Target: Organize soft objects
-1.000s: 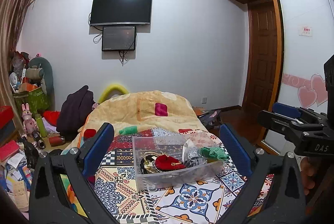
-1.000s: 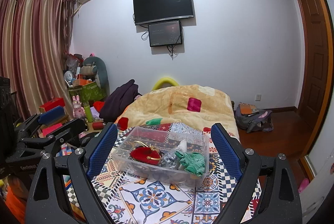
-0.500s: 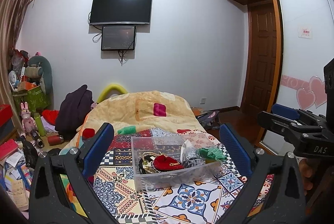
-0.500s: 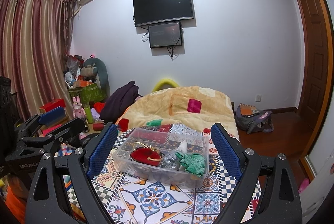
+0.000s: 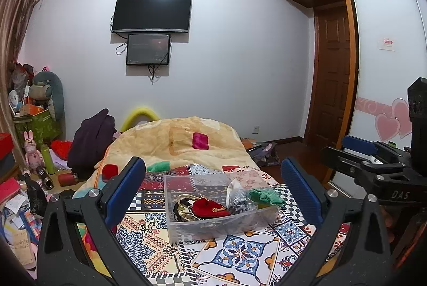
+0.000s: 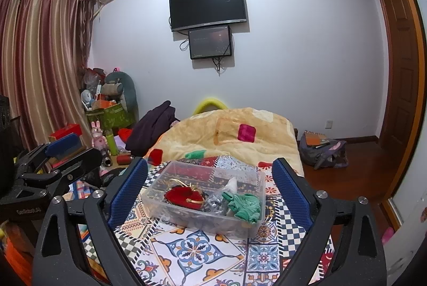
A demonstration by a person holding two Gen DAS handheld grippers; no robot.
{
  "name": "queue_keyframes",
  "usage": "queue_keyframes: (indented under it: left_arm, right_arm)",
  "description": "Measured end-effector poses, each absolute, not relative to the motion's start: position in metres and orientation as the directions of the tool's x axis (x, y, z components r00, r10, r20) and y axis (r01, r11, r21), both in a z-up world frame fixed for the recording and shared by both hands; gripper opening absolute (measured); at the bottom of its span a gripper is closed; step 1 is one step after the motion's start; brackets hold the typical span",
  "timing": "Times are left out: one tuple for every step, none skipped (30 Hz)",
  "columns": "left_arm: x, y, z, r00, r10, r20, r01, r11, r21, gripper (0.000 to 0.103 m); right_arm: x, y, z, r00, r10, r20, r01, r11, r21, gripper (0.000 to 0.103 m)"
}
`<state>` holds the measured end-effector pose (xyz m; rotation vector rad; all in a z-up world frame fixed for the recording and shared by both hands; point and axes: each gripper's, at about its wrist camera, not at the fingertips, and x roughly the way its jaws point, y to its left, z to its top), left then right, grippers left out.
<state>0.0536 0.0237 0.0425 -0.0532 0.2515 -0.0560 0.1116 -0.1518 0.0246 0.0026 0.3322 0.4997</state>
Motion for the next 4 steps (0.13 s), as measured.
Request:
queue_keyframes:
  left_arm:
    - [0.0538,0.0242,0.0427,0.967,-0.056,-0.248,0.043,0.997,-0.060,0.103]
    - [0.0542,0.0250,0.0429,0.967,-0.051,-0.250,0.037,0.997,-0.061,0.103]
    - [0.0545,0.0255,0.0427,0.966,-0.048,-0.252,0.033,0.997,-0.063,0.103]
    - [0.0550,0.0259,0.0426,0.966,-0.044,-0.256,0.028,0.997,-0.066,0.103]
  right_arm:
    - [0.1113,-0.1522,0.0242,0.826,0.470,-0.311,-0.469,0.879,0.083,0.098]
    - [0.1107,-0.1519,0.0253,0.826,0.470,-0.311,-0.469,0.879,0.082,0.098]
    - [0.1108,-0.1522,0.0239,0.826,0.469,-0.311,-0.469,0.879,0.081,0.099]
    - [0.1108,-0.1518,0.0246,0.826,0.469,-0.313,-0.469,0.880,0.081,0.099]
